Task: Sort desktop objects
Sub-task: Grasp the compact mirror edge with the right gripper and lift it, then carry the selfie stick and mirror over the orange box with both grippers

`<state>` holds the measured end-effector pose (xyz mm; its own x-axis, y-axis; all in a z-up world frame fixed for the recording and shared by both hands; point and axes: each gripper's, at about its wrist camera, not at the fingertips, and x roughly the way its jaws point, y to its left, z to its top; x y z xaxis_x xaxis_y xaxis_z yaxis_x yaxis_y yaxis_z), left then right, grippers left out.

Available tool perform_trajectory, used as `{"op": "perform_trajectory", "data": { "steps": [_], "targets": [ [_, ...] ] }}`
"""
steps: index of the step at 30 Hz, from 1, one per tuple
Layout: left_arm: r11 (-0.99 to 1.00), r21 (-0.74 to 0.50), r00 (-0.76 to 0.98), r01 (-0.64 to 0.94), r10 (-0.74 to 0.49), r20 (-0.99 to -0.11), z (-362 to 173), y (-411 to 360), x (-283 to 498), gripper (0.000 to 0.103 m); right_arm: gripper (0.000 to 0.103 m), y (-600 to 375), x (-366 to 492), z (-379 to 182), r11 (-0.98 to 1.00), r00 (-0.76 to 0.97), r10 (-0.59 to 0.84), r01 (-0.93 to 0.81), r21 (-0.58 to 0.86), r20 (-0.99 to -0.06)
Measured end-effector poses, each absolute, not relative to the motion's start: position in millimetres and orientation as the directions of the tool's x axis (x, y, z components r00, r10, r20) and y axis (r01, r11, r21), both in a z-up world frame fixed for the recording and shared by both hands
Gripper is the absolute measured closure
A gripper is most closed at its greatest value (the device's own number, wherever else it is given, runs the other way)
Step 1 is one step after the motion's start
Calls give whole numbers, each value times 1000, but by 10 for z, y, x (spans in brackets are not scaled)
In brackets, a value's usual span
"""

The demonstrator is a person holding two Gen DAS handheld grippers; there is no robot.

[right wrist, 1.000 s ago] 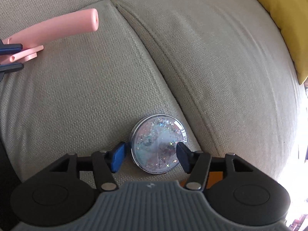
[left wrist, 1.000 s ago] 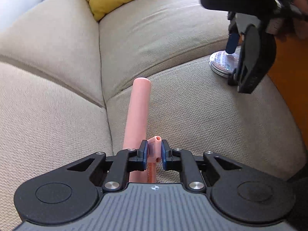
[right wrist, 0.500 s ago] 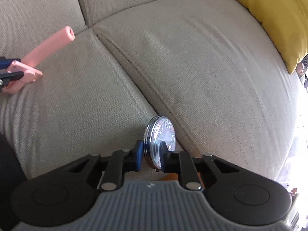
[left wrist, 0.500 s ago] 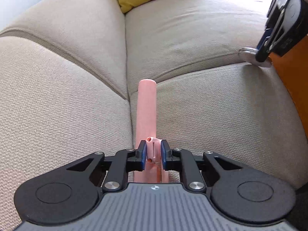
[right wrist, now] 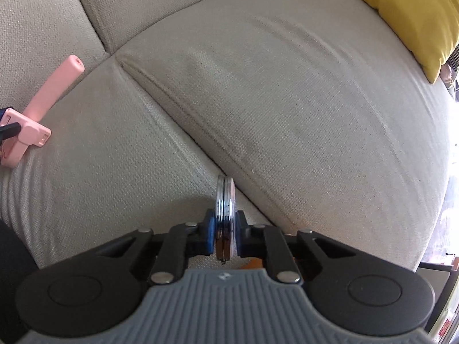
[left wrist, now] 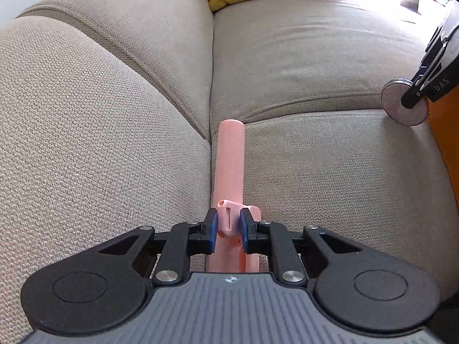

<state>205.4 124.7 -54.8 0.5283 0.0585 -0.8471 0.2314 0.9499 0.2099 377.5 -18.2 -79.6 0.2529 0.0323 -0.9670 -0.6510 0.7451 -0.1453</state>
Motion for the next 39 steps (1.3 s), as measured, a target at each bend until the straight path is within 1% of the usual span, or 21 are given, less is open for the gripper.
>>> {"op": "perform_trajectory", "data": {
  "steps": [4,8,10,11,14,16,19,23,28,29,30,31,32,33,39],
  "targets": [
    [958,173,539,229,23,-842,-458,1263,1933,88,89,-267,3722,-646,755,255,102,-649,-92,-961],
    [950,163,553,267,-13,-833,-326,1180,1769,96,89,-351,3571,-433,749,278,179,-660,-52,-944],
    [935,206,564,287,9,-825,-276,1116,1710,96,89,-383,3487,-332,744,292,211,-668,-40,-933],
    [933,208,565,292,7,-825,-256,1094,1685,96,89,-414,3424,-260,738,298,229,-674,-34,-927],
    [937,174,558,303,-26,-830,-169,1096,1627,96,89,-450,3293,-147,719,303,268,-695,-20,-915],
    [933,175,573,315,-41,-819,-49,1006,1505,96,89,-481,3182,-73,705,309,288,-709,-18,-906],
    [915,197,602,351,-59,-796,201,848,1297,96,89,-534,3021,14,689,324,310,-724,-24,-894],
    [889,206,639,408,-117,-760,485,639,1150,96,89,-725,2781,252,682,363,325,-730,-50,-874],
    [828,262,685,496,-187,-704,931,158,1065,96,89,-1131,2550,500,714,432,330,-696,-78,-839],
    [813,270,691,516,-208,-693,878,60,1134,96,89,-1239,2503,554,725,452,323,-682,-90,-832],
    [796,279,694,538,-230,-682,818,63,1418,96,89,-1331,2467,593,736,469,314,-669,-100,-825],
    [780,289,697,555,-246,-673,866,-23,1400,96,89,-1442,2429,632,751,489,303,-651,-112,-818],
    [762,301,700,573,-265,-663,704,-103,1501,96,89,-1543,2386,663,764,508,290,-633,-123,-811],
    [741,317,702,592,-282,-653,434,-257,1673,96,89,-1637,2350,664,777,523,278,-616,-132,-806],
    [613,388,681,689,-361,-638,313,-822,1719,96,89,-2174,2217,633,841,557,218,-524,-136,-802]
  ]
}}
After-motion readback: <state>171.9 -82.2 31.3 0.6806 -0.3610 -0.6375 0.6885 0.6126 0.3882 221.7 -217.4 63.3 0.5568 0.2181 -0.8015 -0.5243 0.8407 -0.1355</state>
